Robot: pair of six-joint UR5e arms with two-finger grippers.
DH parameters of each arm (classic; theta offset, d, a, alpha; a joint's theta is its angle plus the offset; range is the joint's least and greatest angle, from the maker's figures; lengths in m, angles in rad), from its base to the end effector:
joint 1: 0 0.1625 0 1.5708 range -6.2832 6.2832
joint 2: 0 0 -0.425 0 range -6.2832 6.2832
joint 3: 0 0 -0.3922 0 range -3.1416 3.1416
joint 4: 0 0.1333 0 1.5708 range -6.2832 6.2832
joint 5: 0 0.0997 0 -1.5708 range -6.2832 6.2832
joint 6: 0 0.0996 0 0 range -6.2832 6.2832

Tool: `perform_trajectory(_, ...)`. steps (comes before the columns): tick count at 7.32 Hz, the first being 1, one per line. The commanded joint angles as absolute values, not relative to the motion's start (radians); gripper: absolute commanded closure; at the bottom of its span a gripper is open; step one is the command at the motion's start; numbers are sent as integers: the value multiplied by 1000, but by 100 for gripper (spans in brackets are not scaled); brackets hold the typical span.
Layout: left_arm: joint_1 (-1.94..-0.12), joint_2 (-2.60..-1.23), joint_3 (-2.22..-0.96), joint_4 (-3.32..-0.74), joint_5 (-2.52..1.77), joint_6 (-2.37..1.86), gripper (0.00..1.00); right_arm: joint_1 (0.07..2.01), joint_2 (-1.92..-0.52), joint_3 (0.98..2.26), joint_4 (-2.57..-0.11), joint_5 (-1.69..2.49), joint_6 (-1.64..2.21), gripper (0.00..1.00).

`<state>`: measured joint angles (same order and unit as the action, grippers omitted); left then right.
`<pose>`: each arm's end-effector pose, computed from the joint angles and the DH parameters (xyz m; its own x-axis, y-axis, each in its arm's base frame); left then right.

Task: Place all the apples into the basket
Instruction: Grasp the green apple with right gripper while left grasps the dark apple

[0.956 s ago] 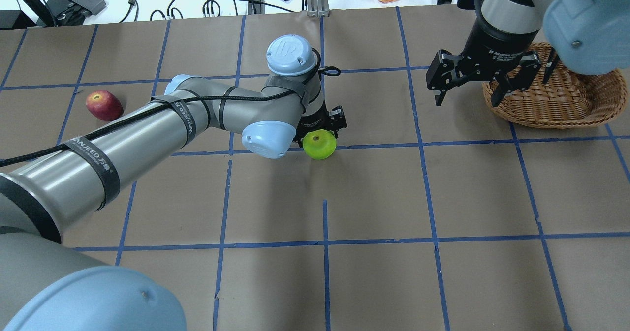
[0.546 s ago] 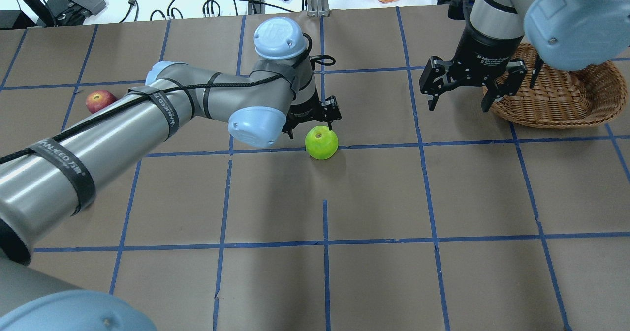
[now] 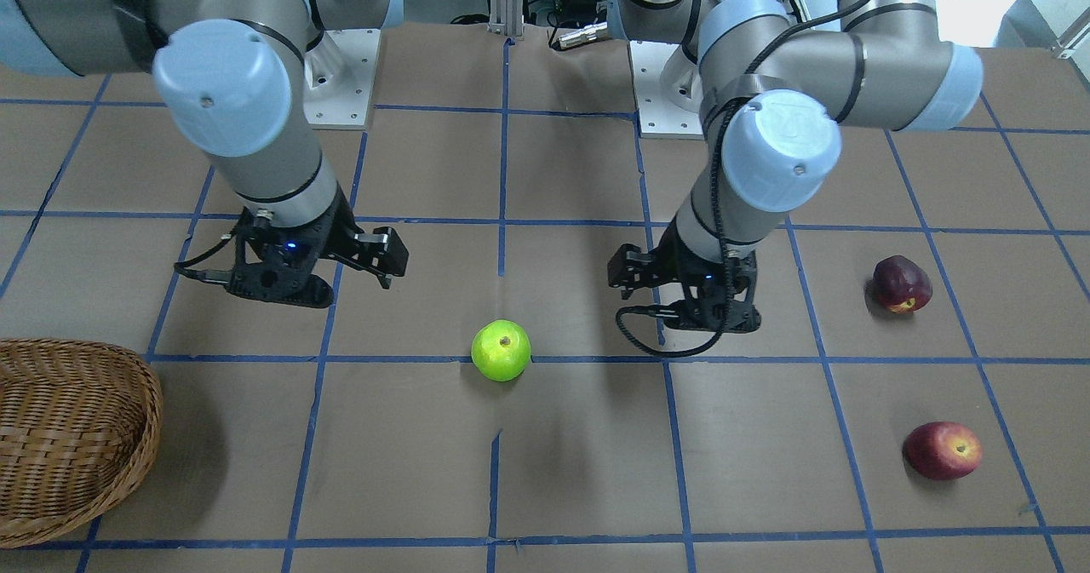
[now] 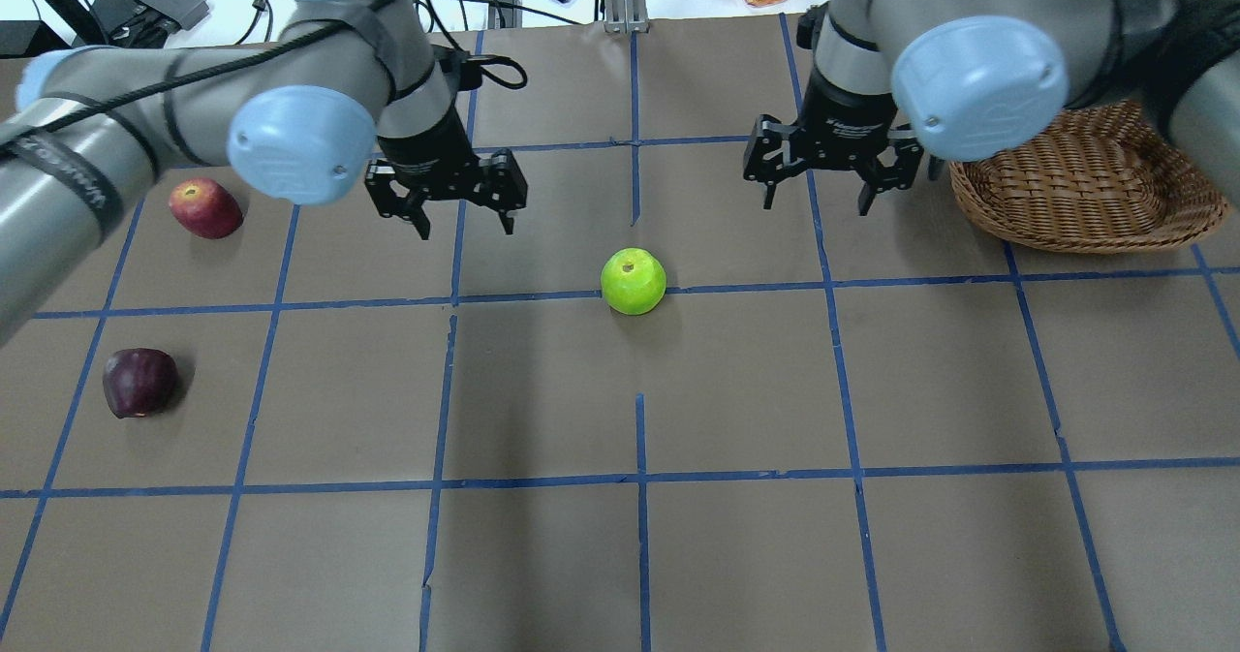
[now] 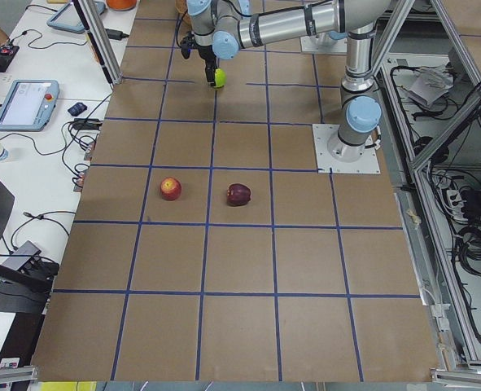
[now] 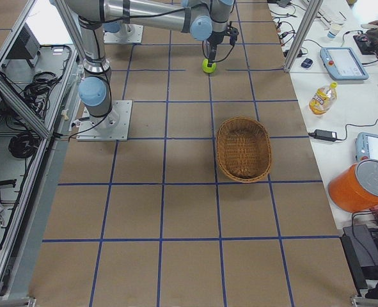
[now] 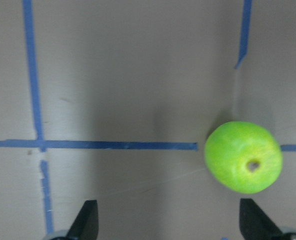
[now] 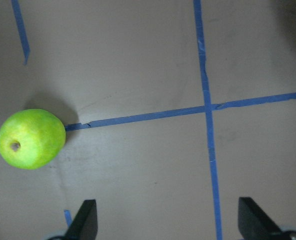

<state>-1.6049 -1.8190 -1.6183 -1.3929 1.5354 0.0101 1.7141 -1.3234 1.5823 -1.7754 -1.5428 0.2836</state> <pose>-0.1561 -0.5619 0.3496 -0.9985 0.0399 0.0363 0.0439 0.9921 0.1172 0.2171 -0.5520 0.3693 -0.9900 0.1409 -0.0116 0.1400 0.9883 0.0599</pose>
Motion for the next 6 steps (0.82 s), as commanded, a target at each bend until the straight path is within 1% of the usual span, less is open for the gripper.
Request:
perform_trajectory(1,-1469,-1749,-1647,-1433,1697,211,2,1810,-1238,1580,-1879,-1542,423,0)
perform_trajectory(2,-1377,-1727,-1696,-1427,1701,310,2,1851,-1208,1578,-1922,-1542,466,0)
perform_trajectory(3,-1291,-1703,-1757,-1376,1701,471,7,1876,-1169,1577,-1975,-1542,519,0)
perform_trajectory(4,-1225,-1697,-1802,-1312,1700,603,7,1891,-1142,1568,-1986,-1542,552,0)
perform_trajectory(5,-1128,-1704,-1860,-1216,1697,709,5,1897,-1109,1533,-1985,-1542,592,0)
perform_trajectory(6,-1014,-1730,-1924,-1075,1692,845,4,1920,-1059,1490,-1985,-1542,653,0)
